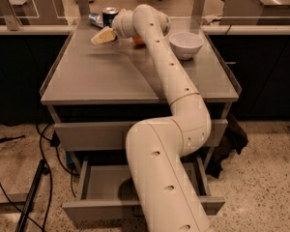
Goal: Place pepsi can into middle drawer
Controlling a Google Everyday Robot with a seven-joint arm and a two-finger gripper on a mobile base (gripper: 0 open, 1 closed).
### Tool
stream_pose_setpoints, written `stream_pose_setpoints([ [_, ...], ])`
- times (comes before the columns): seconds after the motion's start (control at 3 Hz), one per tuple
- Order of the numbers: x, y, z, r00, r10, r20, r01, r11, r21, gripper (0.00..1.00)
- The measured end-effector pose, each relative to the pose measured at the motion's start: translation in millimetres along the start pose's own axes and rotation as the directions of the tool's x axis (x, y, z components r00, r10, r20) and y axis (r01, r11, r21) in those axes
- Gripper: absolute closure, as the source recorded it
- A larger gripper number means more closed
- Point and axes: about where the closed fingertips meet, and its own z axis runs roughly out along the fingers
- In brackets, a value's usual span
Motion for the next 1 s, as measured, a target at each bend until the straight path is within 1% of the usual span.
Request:
stream_pose_setpoints([
  [0.67, 3.7, 4.4, 0.0, 0.999, -0.022, -0.035, 0.021, 0.9997, -0.012, 0.0],
  [1.0, 3.9, 4.8, 0.2, 0.999, -0.023, -0.037, 0.022, 0.9997, -0.013, 0.0],
])
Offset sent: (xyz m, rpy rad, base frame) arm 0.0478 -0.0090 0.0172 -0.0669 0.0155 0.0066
